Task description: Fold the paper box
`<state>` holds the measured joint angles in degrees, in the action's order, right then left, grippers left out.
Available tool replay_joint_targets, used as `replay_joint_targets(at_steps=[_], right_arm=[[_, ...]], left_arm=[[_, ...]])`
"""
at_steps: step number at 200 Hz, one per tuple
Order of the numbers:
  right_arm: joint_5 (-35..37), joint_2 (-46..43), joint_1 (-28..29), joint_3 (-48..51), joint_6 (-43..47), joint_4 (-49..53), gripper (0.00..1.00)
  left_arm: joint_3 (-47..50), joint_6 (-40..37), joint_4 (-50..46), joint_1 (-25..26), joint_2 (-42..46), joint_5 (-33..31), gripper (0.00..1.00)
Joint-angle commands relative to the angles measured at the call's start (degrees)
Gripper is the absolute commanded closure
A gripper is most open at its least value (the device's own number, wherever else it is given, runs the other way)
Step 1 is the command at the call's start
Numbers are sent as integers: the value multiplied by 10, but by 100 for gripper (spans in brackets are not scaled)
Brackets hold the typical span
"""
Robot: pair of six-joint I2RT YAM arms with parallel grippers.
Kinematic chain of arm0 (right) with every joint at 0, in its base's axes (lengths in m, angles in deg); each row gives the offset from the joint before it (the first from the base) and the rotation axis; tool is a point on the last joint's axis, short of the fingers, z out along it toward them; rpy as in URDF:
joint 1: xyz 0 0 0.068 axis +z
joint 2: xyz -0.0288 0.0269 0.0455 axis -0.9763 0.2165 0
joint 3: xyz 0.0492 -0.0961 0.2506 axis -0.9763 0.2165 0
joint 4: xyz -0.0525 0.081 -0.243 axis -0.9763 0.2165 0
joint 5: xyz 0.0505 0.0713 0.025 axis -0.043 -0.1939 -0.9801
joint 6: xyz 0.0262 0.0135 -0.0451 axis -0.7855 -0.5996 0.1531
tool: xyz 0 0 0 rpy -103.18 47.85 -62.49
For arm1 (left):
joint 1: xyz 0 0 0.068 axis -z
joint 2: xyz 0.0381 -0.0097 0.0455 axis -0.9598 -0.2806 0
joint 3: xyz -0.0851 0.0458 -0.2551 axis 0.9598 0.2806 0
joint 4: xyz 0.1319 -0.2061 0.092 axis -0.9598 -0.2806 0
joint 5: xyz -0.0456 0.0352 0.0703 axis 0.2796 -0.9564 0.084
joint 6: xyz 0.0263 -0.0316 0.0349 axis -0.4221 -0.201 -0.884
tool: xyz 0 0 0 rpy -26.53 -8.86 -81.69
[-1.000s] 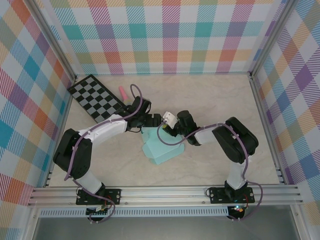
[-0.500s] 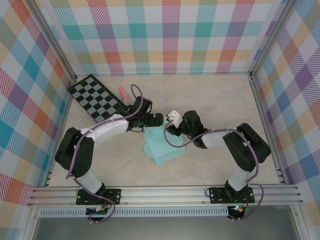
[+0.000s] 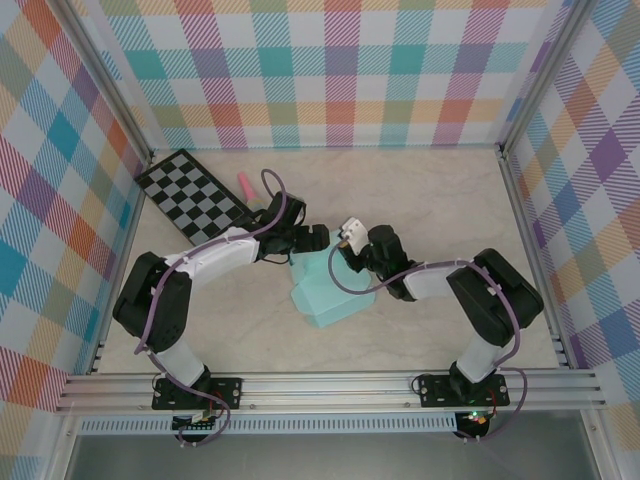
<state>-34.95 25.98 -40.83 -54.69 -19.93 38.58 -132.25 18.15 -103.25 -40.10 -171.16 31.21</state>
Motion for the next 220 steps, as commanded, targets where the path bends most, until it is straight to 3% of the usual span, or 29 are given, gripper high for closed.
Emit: replay_joint_targets(at_steps=[1,28,70,118,140,162,191,220], right_arm=[[101,26,30,-41,-18,-6,79],[162,47,47,-72,-34,13,78],[162,67,48,-49,-80,-14,73],[67,82,41,-37,-54,-45,69],[2,71,28,-25,-37,-47,72],[-9,65,18,-14,-27,-47,75],[-40,70,16,-11,-23,-54,65],[-49,83,15,-20,-31,-52,63]], left_arm=[[3,29,-16,7,-18,36,8],[7,57,-4,7,-18,56,9],[9,65,-4,7,-21,58,9],[-3,56,-4,6,-31,47,9],[-19,48,-22,6,-43,30,10],[-32,46,-41,6,-56,12,10],[-41,46,-51,5,-66,8,11],[-44,46,-55,4,-61,12,11]])
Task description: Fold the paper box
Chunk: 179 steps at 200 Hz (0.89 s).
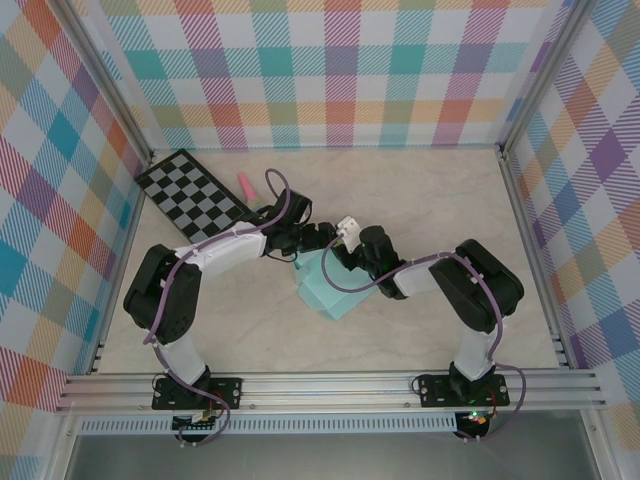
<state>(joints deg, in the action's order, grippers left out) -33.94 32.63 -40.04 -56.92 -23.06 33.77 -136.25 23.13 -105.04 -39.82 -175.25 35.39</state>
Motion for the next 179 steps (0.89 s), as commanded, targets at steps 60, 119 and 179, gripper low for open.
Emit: replay_joint_targets(at_steps=[60,119,179], right_arm=[[-7,40,8,-21,-20,29,64],[6,83,10,-26,-38,-7,69],[-26,83,8,-20,-46,-43,57]], left_arm=[[-3,0,-35,0,-19,-20,11],[6,12,-23,0,-14,-12,11],[7,3,-14,0,-20,-2,11]])
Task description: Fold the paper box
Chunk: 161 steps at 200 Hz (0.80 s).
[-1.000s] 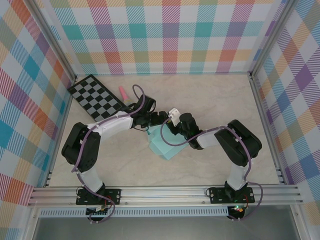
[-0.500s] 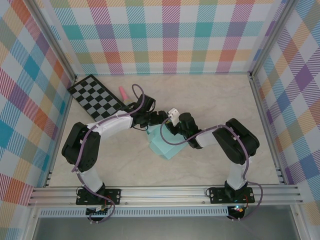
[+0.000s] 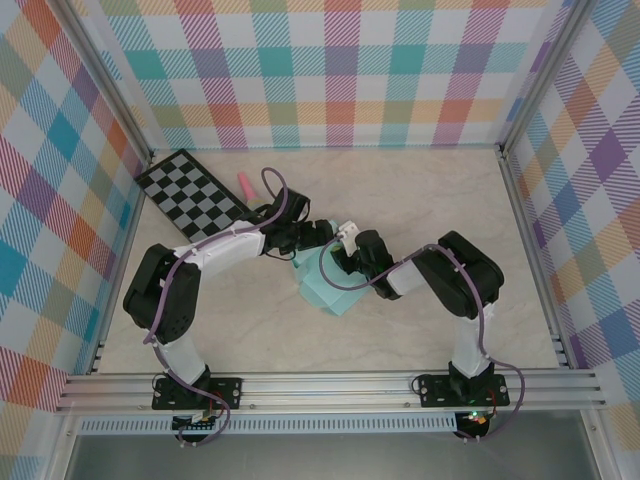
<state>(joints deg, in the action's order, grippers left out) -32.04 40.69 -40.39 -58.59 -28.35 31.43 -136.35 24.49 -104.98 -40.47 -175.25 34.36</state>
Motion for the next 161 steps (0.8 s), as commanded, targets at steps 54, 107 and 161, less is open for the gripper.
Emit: replay_joint_targets(at_steps=[54,107,161], right_arm=[[-132,-27,-46,37,-75,-73,54],[-143,-15,-50,13,-116,-67,58],[-120,-20,-33,-1,-105,-41,59]], left_arm=[[-20,-82,-30,-5,-44,31,14],[-60,-124,-39,-37,-85,88,19],[-75,-129,-38,-52,-111,153,22]])
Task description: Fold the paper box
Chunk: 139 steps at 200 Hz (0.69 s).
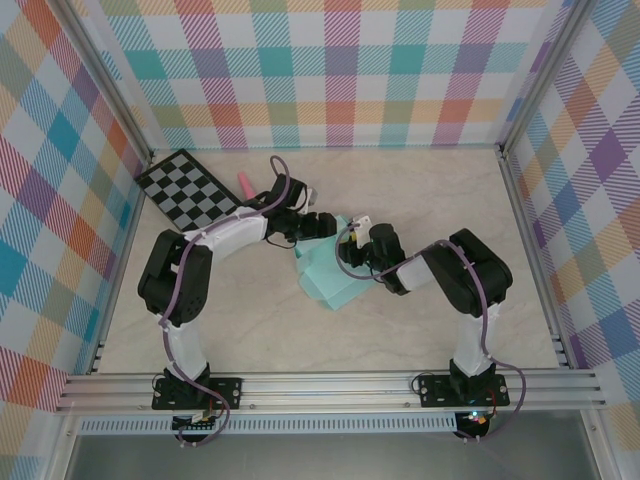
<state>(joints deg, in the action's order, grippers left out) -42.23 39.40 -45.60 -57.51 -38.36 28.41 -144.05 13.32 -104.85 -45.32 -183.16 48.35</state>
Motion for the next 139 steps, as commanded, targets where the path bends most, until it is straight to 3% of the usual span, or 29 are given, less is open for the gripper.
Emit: replay_joint_targets(at_steps=[1,41,74,139], right_arm=[[-18,-8,19,-11,-5,-10,58],[3,-76,18,37,57,6,53],[-80,-91,-14,65,75,-19,46],[-10,-61,-14,109,46,-125,47]], left_arm=[[3,-18,-40,-4,-33,14,22],[-6,-22,-49,-8,-44,16,23],[-13,-35,-59,-16,-48,18,24],[-1,-41,-39,-20,-52,92,27]])
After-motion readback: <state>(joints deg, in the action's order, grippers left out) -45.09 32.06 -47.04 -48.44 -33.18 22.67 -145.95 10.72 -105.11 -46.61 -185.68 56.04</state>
